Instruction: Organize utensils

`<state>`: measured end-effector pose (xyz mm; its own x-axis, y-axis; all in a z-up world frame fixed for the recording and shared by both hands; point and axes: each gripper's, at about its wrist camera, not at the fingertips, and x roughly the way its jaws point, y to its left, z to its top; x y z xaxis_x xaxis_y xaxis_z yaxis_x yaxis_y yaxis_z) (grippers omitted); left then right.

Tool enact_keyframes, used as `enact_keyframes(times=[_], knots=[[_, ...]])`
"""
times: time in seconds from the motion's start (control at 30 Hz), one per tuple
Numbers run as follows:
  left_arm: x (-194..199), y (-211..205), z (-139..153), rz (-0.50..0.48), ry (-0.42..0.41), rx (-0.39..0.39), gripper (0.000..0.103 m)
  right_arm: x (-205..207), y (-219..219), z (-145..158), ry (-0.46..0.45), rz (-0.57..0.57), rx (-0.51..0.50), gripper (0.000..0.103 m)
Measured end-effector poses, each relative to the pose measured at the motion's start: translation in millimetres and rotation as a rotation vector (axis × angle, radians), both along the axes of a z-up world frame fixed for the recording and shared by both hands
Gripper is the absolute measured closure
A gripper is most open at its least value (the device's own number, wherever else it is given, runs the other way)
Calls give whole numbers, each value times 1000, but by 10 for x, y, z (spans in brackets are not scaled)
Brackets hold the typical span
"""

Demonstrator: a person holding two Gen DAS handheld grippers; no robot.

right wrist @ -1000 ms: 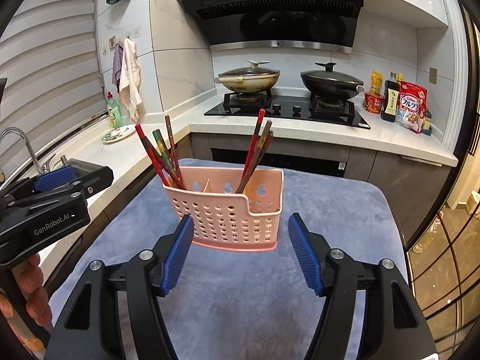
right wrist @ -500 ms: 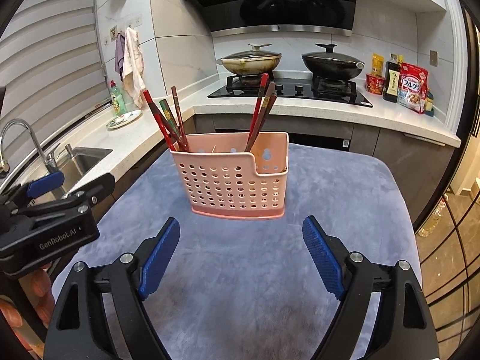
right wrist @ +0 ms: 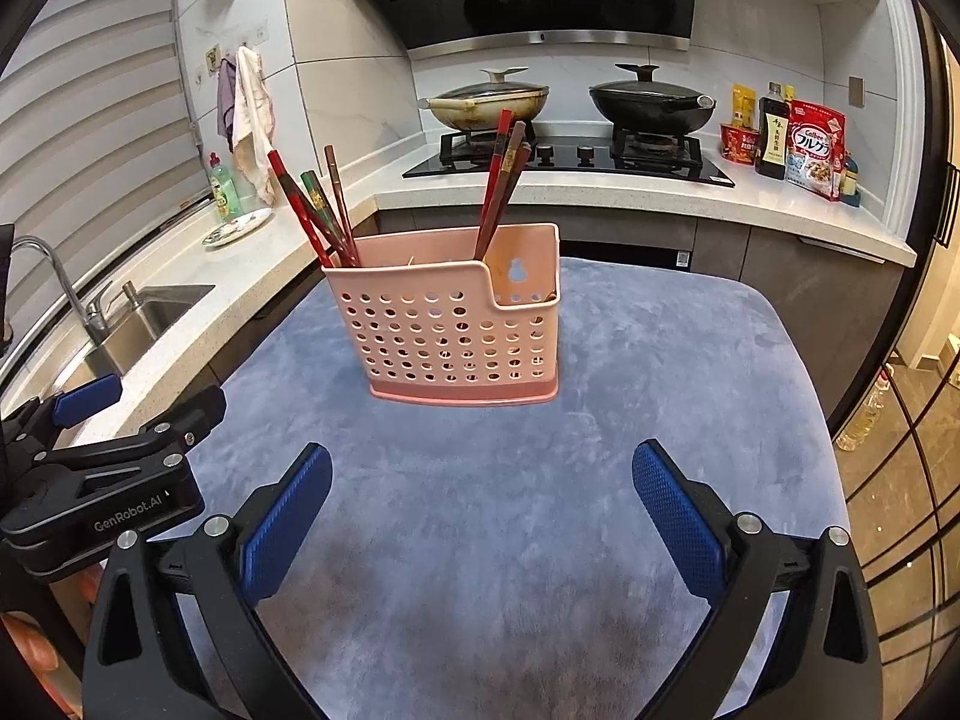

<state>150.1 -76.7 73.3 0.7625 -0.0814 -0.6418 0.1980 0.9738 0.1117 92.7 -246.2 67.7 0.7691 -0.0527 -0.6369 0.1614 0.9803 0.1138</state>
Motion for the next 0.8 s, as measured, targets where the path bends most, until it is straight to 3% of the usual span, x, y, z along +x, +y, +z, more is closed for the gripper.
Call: enact_keyframes(times=[0.8], knots=[[190, -69, -64, 18, 34, 20, 7, 212, 50, -25, 26, -15, -79, 6]])
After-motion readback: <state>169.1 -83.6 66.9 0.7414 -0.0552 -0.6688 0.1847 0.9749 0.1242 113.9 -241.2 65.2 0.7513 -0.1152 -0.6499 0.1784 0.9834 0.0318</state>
